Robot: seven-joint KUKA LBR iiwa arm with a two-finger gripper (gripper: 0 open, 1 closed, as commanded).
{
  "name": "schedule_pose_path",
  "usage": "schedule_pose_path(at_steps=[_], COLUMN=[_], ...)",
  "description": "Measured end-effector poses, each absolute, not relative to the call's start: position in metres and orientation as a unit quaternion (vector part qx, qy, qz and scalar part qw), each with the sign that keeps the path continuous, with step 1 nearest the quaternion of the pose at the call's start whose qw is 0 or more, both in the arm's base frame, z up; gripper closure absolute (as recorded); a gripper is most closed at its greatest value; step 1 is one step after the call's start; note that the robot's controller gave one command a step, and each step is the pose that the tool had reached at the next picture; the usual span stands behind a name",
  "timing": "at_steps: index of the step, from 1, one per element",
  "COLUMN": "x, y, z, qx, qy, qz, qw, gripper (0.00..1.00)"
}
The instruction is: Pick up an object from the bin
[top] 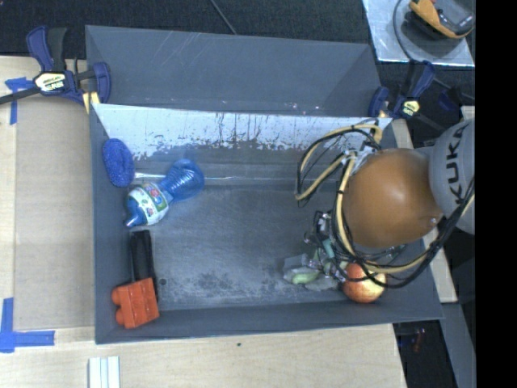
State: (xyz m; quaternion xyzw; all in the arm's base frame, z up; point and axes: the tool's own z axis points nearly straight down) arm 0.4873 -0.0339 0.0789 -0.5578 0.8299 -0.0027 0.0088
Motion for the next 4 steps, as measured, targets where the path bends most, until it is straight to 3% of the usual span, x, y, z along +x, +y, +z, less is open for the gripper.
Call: schedule_pose_path(at_steps=[1, 4], x=[0.486, 0.489], y=[-0.033, -0.034], z=[0.122, 0.213], qx=[-0.558, -0.557], qy=[0.830, 0.830], qz=[-0.001, -0.003], qw=[0.007, 0.011], gripper=[1.00, 1.00])
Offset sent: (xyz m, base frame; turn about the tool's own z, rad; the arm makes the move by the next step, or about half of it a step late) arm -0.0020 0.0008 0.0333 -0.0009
